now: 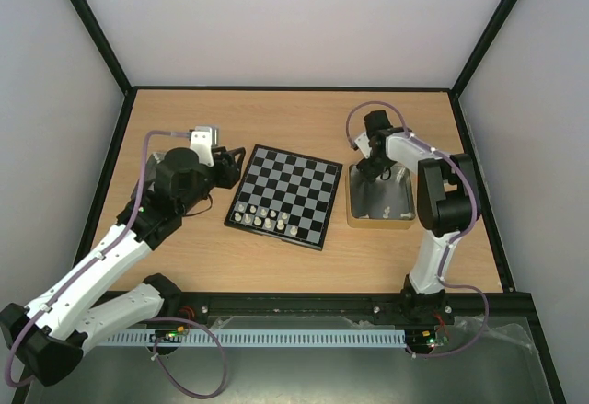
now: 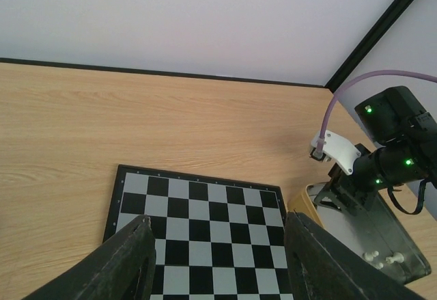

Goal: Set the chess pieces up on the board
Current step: Adjust the storage box at the center of the board.

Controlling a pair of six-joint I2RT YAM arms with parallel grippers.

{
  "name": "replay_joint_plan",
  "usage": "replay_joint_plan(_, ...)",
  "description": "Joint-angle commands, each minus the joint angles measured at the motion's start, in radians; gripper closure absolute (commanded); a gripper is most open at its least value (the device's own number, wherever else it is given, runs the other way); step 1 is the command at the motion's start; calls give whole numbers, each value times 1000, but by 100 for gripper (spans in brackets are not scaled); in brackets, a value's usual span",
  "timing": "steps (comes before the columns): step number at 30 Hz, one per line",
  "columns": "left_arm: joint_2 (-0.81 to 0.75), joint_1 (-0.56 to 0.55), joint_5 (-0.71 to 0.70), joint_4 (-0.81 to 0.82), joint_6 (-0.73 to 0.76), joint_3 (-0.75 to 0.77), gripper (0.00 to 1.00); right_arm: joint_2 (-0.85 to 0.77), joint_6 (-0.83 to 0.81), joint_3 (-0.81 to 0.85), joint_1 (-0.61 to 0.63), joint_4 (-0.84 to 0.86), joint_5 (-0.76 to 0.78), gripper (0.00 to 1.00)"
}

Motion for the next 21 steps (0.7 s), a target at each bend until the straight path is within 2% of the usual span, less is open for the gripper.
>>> replay_joint_plan(1, 19, 8, 15, 27, -7, -7, 46, -13, 7, 15, -46, -55, -40, 33)
replay_joint_plan(5, 27, 9, 22, 35, -13, -12, 46, -54, 72, -3, -92, -55, -108, 39)
replay_joint_plan(21, 27, 11, 38, 32, -24, -12, 46, -93, 163, -81, -126, -7, -87, 60)
